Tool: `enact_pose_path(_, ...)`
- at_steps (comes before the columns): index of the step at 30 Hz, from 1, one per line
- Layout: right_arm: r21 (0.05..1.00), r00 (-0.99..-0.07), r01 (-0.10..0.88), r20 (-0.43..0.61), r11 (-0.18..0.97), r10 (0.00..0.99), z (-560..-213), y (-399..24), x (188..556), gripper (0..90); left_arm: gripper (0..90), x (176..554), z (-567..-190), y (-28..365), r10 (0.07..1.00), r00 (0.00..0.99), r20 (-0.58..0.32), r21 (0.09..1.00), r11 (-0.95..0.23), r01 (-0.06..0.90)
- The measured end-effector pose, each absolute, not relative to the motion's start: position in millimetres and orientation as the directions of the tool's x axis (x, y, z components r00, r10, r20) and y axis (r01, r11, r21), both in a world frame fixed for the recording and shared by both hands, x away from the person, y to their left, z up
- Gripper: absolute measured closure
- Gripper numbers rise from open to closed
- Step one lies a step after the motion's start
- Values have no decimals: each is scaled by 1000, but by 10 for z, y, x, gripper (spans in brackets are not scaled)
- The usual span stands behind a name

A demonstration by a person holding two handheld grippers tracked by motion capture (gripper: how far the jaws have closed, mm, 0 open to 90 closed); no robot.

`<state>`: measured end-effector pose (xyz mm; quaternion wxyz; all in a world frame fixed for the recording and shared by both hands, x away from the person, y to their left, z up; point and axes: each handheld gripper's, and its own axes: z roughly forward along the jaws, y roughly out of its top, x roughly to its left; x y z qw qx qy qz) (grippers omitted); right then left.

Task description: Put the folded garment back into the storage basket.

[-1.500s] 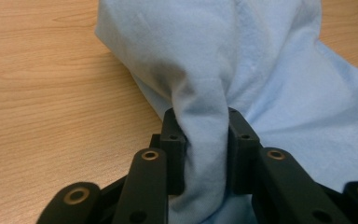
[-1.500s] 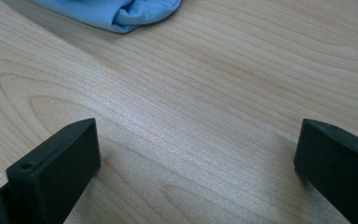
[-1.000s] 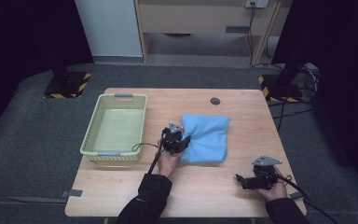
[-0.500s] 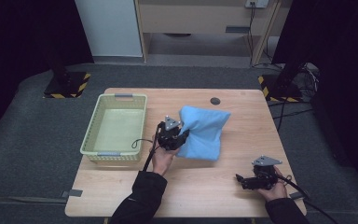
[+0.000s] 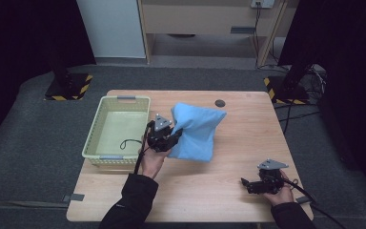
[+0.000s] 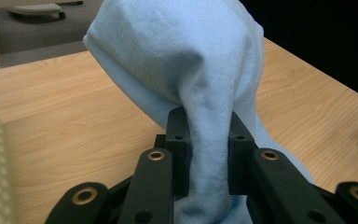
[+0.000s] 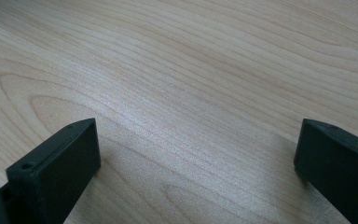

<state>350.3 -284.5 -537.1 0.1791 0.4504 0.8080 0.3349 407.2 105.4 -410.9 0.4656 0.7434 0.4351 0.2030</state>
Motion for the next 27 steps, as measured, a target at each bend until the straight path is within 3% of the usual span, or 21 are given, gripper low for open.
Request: enact_pose_path(27,703,-529,608,12,369,849,-5371,-2844,3503,3,765,3831,-3841,1734,869,479,-122,897,-111,429)
